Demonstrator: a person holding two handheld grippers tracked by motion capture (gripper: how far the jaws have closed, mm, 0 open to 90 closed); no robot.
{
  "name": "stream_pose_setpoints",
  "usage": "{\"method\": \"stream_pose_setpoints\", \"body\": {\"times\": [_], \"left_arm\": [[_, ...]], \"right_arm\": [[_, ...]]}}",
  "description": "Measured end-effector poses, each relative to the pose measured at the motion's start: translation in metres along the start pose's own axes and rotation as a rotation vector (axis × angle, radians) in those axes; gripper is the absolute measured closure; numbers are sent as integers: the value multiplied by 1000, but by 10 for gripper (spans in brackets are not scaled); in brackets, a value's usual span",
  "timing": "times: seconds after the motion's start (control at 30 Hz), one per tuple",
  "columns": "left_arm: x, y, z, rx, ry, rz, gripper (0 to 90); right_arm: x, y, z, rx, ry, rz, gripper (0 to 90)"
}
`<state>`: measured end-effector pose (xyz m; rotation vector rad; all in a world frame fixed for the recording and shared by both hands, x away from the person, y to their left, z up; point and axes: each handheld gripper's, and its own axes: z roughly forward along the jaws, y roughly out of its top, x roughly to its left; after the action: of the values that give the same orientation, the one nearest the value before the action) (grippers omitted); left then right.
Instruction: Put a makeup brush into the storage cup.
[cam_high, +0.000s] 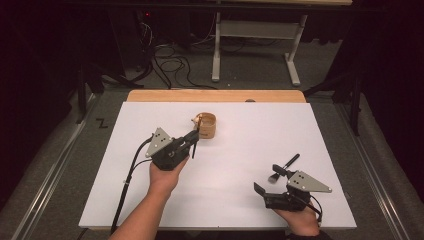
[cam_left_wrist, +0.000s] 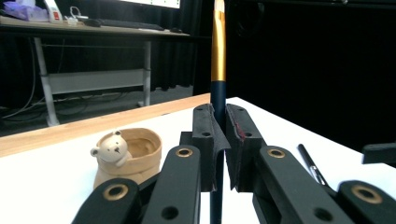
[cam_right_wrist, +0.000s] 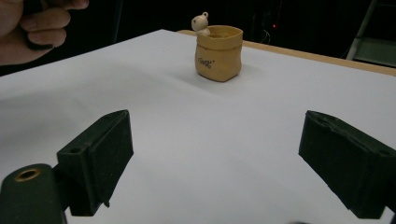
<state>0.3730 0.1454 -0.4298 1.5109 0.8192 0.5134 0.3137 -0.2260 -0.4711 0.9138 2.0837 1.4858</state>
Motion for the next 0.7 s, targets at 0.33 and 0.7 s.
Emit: {"method": "stream_pose_setpoints", "body": {"times": [0.33, 0.7], "left_arm": [[4, 9, 15, -4, 25, -3, 831], [11, 18, 30, 2, 50, -5, 831]], "right_arm": [[-7, -12, -11, 26, -2, -1, 93], [-3, -10, -7, 16, 13, -8, 97]]}}
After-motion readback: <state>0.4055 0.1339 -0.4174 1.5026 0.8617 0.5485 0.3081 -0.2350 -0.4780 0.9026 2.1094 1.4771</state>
